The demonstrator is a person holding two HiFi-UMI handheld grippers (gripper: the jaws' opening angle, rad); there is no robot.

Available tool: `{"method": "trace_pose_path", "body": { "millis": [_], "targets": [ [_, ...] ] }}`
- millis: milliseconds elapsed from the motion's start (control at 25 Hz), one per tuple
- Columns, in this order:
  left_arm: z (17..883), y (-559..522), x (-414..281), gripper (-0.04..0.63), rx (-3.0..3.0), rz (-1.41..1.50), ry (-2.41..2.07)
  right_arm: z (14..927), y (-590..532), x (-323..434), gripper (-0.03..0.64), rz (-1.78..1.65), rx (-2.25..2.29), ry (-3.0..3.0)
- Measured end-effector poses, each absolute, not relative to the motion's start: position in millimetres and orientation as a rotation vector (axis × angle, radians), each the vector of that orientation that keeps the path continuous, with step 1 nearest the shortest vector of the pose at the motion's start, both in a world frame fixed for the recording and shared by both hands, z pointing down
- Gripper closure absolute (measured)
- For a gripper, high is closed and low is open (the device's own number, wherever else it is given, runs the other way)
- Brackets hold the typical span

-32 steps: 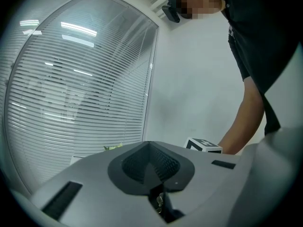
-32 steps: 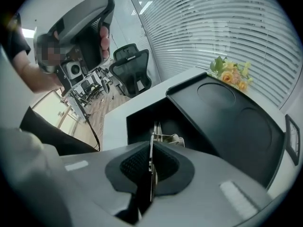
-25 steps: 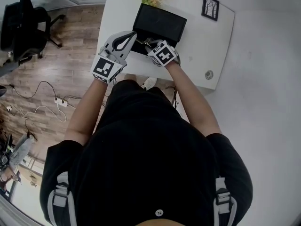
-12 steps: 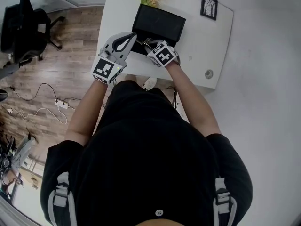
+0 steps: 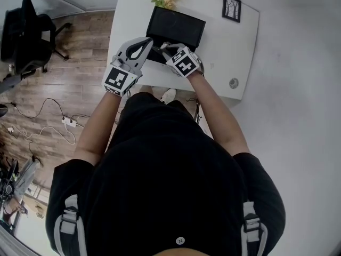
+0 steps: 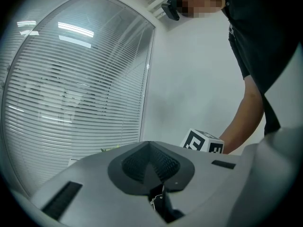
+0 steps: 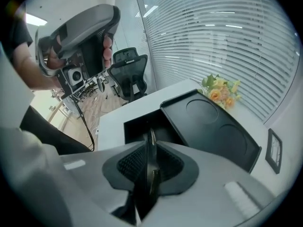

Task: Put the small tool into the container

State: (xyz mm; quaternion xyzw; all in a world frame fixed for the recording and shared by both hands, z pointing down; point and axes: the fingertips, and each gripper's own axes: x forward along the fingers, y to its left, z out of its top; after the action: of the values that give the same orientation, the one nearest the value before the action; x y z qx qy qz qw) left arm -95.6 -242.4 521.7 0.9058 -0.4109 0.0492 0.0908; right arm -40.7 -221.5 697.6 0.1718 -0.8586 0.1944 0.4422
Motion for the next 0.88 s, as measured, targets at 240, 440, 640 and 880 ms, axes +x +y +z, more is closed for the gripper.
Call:
{"method": "trace_pose_path", "body": {
  "millis": [240, 440, 640, 880],
  "targets": [
    [502.0, -242.6, -86.8, 0.588, 2.714, 0.108, -1.228, 655.8, -225.4, -38.9, 0.540, 0.443, 0.484, -2.228],
    [495.1, -239.5, -77.4, 0.588, 2.728, 0.125, -1.225, 607.9, -225.7, -24.9, 0.540, 0.433, 0.566, -2.314],
    [495.0, -232.3, -68.1, 0.588, 2.719, 0.212, -1.210, 553.8, -226.1, -7.9, 0.541, 0.346, 0.655, -2.443],
    [469.8, -229.1, -58.4, 0.588, 2.738, 0.207, -1.214, 468.1, -222.3, 1.9, 0.551, 0.201, 0.805, -2.686]
  ]
}}
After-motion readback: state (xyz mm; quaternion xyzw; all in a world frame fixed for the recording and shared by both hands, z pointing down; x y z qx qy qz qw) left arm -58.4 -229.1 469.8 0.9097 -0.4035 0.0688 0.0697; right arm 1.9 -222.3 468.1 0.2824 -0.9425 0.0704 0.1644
